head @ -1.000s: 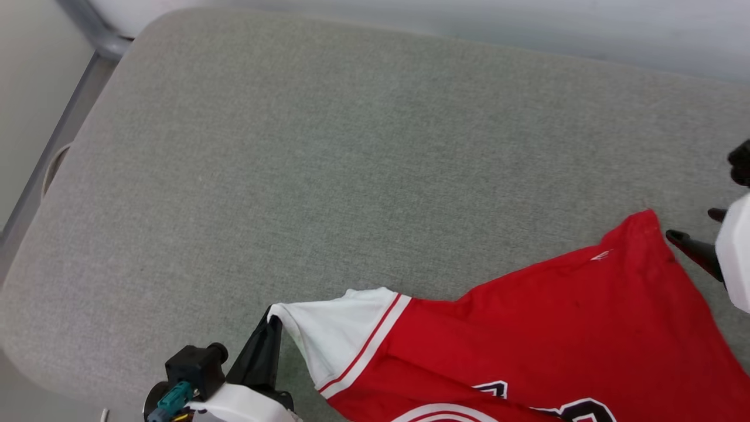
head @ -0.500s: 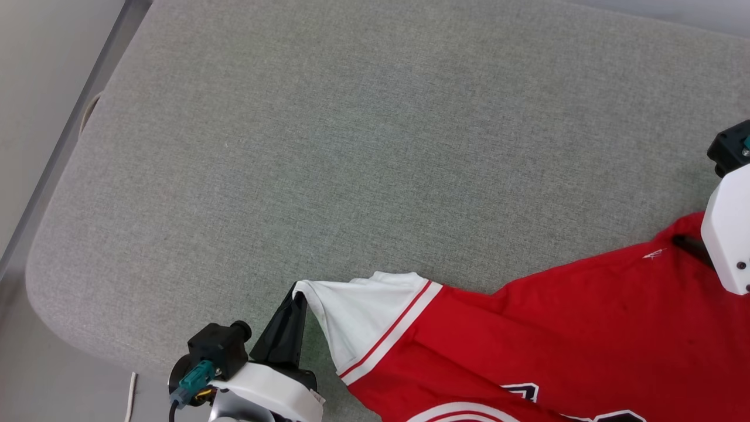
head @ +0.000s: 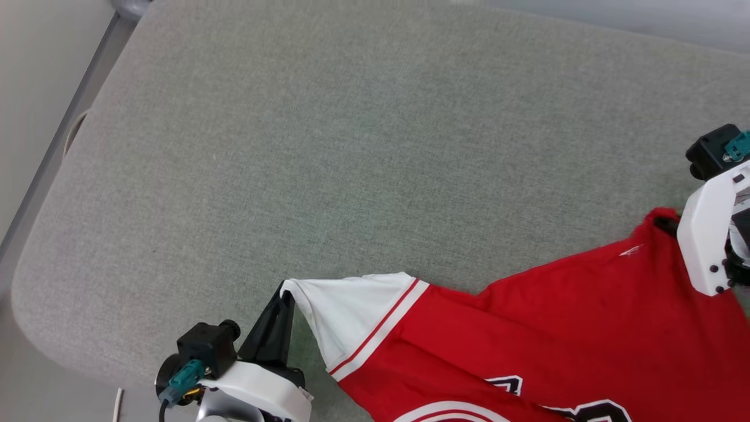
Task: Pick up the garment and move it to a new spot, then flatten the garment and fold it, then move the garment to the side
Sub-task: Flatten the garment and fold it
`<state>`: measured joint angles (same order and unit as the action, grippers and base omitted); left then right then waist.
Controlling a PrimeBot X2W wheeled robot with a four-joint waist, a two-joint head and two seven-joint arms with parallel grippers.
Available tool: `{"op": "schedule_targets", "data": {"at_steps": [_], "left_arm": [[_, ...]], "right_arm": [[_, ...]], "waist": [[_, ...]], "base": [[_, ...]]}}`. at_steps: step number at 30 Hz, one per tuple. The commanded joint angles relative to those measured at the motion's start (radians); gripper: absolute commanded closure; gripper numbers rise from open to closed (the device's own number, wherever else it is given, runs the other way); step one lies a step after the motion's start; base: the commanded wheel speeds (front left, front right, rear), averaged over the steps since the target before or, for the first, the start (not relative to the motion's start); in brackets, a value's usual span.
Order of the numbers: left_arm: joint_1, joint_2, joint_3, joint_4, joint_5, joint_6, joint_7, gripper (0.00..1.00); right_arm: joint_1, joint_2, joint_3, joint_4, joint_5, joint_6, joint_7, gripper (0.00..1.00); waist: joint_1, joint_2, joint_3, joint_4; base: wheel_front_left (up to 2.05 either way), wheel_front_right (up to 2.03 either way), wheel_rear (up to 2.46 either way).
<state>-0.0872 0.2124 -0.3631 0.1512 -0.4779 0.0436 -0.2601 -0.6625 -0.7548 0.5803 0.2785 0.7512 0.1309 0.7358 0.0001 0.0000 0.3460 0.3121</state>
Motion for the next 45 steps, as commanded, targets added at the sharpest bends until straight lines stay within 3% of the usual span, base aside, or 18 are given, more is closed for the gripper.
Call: {"op": "schedule_targets", "data": {"at_steps": [1,11,20,29,35,41,45], "left_arm": [[0.009,0.013,0.006,-0.01,0.008,-0.003,-0.007,1.0],[-0.022,0.113,0.048,-0.119,0.03,0.007,0.026,1.0],[-0.214,0.183,0.104,-0.276,0.063,0.026,0.099,1.0],[-0.545,0.227,0.117,-0.335,0.081,-0.019,0.2,1.0],[-0.759,0.219,0.091,-0.312,0.091,-0.059,0.257,1.0],[-1.028,0.194,0.08,-0.216,0.094,-0.095,0.288,1.0],[-1.235,0.193,0.09,-0.079,0.097,-0.123,0.271,1.0]], "right_arm": [[-0.013,0.01,0.003,-0.001,0.009,-0.001,-0.035,1.0],[0.027,0.018,-0.06,-0.043,0.042,-0.001,-0.288,1.0],[0.015,0.057,-0.201,-0.138,0.013,-0.001,-0.419,1.0],[-0.06,0.13,-0.348,-0.226,-0.061,-0.001,-0.444,1.0],[-0.147,0.159,-0.403,-0.271,-0.098,-0.001,-0.413,1.0],[-0.323,0.18,-0.444,-0.277,-0.143,-0.001,-0.373,1.0],[-0.487,0.198,-0.456,-0.23,-0.185,-0.001,-0.364,1.0]], "waist": [[-0.0001,0.0,-0.036,-0.025],[-0.0001,0.0,-0.155,-0.105],[-0.0001,0.0,-0.195,-0.175],[-0.0001,0.0,-0.181,-0.222],[-0.0001,0.0,-0.122,-0.236],[-0.0001,0.0,0.009,-0.245],[-0.0001,0.0,0.107,-0.254]], "base": [[0.0,0.0,0.0],[0.0,0.0,0.0],[0.0,0.0,0.0],[0.0,0.0,0.0],[0.0,0.0,0.0],[0.0,0.0,0.0],[0.0,0.0,0.0]]}}
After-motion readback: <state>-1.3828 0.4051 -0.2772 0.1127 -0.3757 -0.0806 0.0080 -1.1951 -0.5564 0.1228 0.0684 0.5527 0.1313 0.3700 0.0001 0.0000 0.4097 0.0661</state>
